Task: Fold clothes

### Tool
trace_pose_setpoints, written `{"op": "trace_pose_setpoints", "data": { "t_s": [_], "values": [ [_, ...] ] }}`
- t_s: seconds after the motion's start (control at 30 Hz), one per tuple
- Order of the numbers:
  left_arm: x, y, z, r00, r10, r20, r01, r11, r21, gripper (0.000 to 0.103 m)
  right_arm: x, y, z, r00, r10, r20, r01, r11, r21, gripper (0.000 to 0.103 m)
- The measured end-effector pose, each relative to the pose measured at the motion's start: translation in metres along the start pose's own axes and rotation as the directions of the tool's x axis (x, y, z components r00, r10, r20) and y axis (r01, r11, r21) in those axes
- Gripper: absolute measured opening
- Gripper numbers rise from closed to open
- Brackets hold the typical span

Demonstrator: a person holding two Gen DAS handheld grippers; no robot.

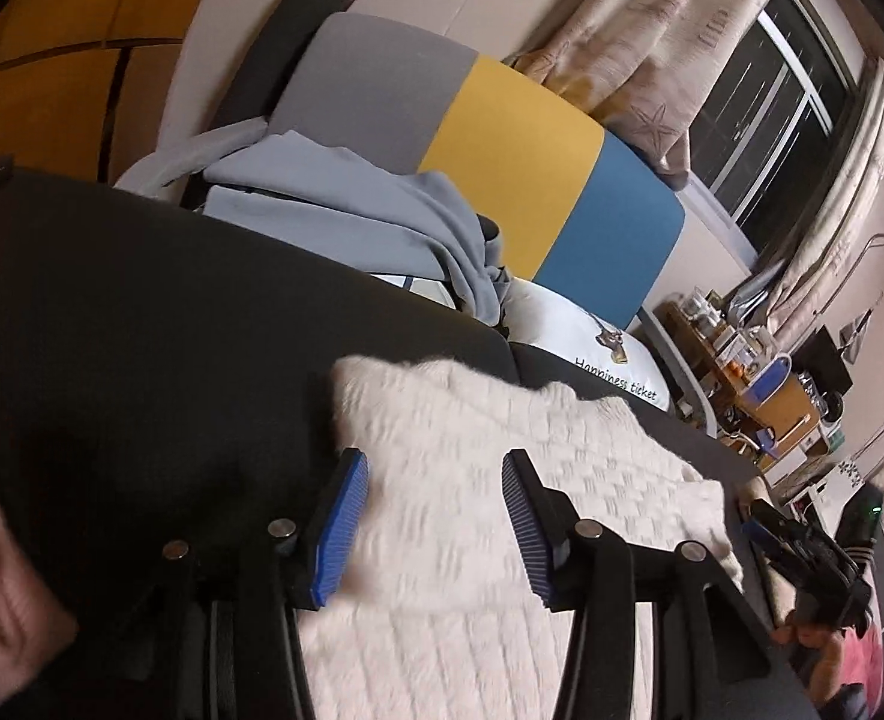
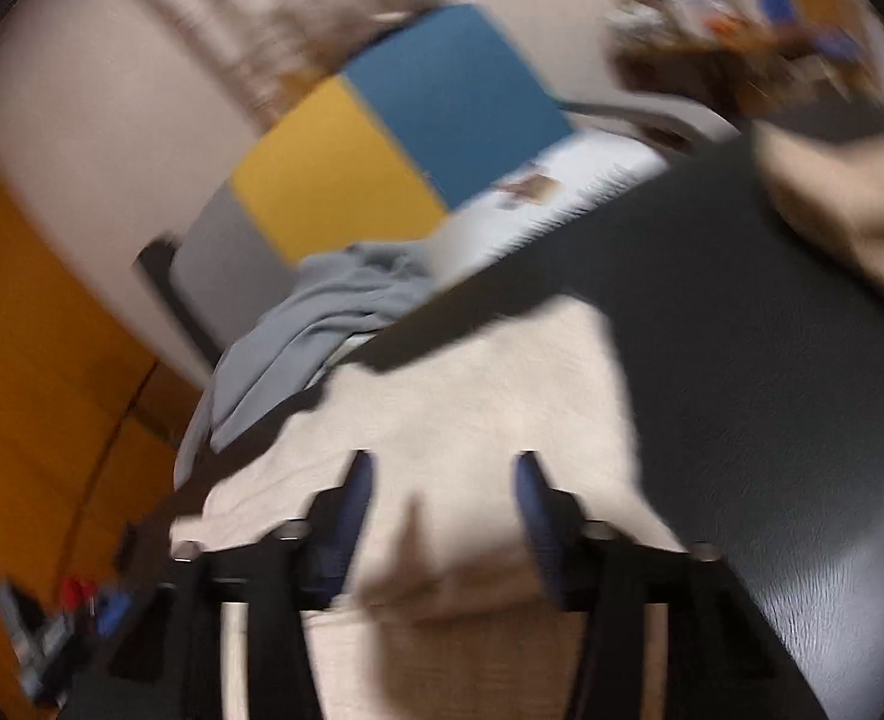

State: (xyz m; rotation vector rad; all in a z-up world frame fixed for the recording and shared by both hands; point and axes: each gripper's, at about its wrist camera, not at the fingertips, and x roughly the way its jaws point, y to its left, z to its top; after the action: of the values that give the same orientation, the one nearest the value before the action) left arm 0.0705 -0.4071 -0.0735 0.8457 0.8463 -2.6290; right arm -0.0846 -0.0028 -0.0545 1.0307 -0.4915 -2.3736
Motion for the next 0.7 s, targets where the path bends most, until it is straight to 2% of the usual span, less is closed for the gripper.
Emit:
{"op": "trace_pose_setpoints", "data": {
  "t_s": [0.07,0.17,0.2,0.3,0.33,0.37,0.4,0.5,0.63,0.7],
  "values": [
    [0.017,-0.009,0.010,1.000,-0.021,-0.006,0.021,1.000,0.010,0.047,0.012,0.030,0.003,0.999,0.009,-0.047,-0.015,0.990,-0.137,0.060],
    [0.044,-0.026,0.018,0.998,-0.057,-0.034,0.059,0.997,0.050,0.048,0.038,0.060,-0.003,0.992,-0.003,-0.126,-0.033,0.959,-0.282,0.061],
    [0.052,-0.031,0.016,0.997,-0.062,-0.055,0.066,0.996,0.067,0.048,0.049,0.067,-0.007,0.988,-0.022,-0.151,-0.028,0.947,-0.321,0.061],
    [0.079,-0.032,-0.003,0.990,-0.011,-0.142,0.027,0.994,0.106,0.048,0.077,0.067,-0.023,0.968,-0.125,-0.216,0.025,0.909,-0.415,0.061],
    [0.090,-0.029,-0.013,0.983,0.009,-0.184,0.013,0.993,0.116,0.047,0.078,0.061,-0.029,0.965,-0.161,-0.208,0.052,0.893,-0.447,0.061],
    [0.088,-0.027,-0.020,0.987,-0.003,-0.159,0.022,0.993,0.117,0.046,0.076,0.056,-0.034,0.967,-0.179,-0.180,0.073,0.875,-0.479,0.061],
    [0.086,-0.024,-0.026,0.991,-0.018,-0.129,0.034,0.993,0.117,0.046,0.071,0.052,-0.037,0.970,-0.183,-0.157,0.085,0.869,-0.488,0.061],
    [0.081,-0.018,-0.025,0.991,-0.033,-0.132,0.043,0.997,0.070,0.044,0.062,0.040,-0.041,0.975,-0.176,-0.136,0.094,0.880,-0.467,0.061],
    [0.075,-0.026,-0.020,0.990,-0.005,-0.140,0.016,0.996,0.083,0.043,0.061,0.042,-0.044,0.975,-0.178,-0.130,0.097,0.875,-0.474,0.065],
    [0.073,-0.027,-0.012,0.989,-0.034,-0.141,0.045,0.997,0.069,0.047,0.060,0.040,-0.044,0.976,-0.174,-0.131,0.092,0.875,-0.475,0.066]
  ]
}}
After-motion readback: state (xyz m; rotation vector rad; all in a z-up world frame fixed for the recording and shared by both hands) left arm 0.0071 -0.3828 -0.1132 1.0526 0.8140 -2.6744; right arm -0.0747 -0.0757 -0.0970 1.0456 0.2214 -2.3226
